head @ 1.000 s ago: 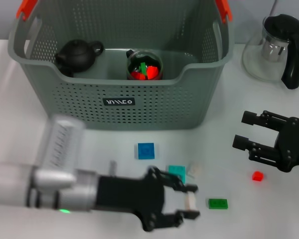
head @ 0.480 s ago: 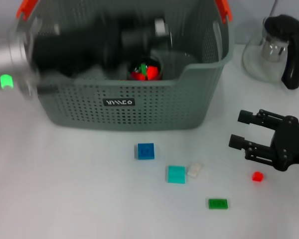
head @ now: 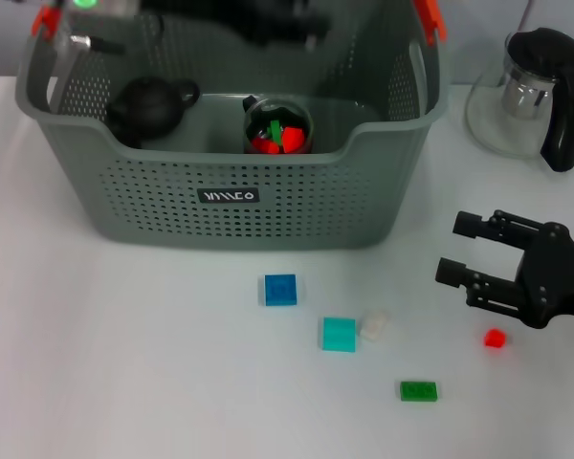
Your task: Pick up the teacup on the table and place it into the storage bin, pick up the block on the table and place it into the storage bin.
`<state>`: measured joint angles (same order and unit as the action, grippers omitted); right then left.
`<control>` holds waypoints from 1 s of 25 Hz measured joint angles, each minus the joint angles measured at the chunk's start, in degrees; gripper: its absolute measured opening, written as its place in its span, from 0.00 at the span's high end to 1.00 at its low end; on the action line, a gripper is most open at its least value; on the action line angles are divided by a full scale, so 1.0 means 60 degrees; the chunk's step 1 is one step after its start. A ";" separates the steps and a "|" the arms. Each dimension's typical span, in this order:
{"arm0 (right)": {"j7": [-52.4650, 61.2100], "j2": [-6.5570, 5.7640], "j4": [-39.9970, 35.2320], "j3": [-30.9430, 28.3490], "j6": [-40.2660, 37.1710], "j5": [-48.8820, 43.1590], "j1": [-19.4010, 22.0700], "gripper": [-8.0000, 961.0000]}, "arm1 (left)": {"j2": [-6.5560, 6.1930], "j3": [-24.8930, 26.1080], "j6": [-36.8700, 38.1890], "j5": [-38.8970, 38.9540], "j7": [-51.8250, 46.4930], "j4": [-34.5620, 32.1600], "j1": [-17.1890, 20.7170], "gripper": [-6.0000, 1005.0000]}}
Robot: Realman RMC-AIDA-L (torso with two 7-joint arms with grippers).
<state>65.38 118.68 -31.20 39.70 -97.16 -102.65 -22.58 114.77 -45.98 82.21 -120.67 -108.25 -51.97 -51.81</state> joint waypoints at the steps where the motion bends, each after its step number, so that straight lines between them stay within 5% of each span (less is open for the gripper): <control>1: 0.0000 0.0001 0.0000 -0.0007 0.0015 0.0000 -0.0005 0.23 | 0.0052 -0.0364 -0.0264 -0.0571 -0.0260 -0.0128 -0.0053 0.58; 9: 0.0002 0.0005 -0.0021 0.0002 0.0095 0.0000 -0.0030 0.23 | 0.0678 -0.1917 -0.2371 -0.2971 -0.1387 -0.0275 -0.0119 0.58; 14: 0.0002 0.0012 -0.0017 0.0003 0.0096 0.0000 -0.0061 0.23 | 0.0781 -0.2408 -0.2904 -0.3741 -0.2159 -0.0354 -0.0147 0.58; 16: 0.0002 0.0011 -0.0017 -0.0015 0.0102 0.0000 -0.0069 0.23 | 0.0858 -0.2397 -0.2772 -0.3684 -0.2166 -0.0649 -0.0049 0.58; 20: 0.0002 0.0003 -0.0021 -0.0041 0.0109 0.0000 -0.0088 0.23 | 0.1081 -0.2315 -0.2382 -0.3302 -0.2140 -0.1863 0.0480 0.43; 25: 0.0002 -0.0002 -0.0010 -0.0056 0.0115 0.0000 -0.0109 0.23 | 0.1148 -0.1636 -0.1689 -0.1151 -0.1997 -0.3227 0.1500 0.36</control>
<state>65.39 118.67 -31.26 39.37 -96.47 -102.65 -23.23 121.66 -55.79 72.07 -127.58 -120.23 -71.34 -42.81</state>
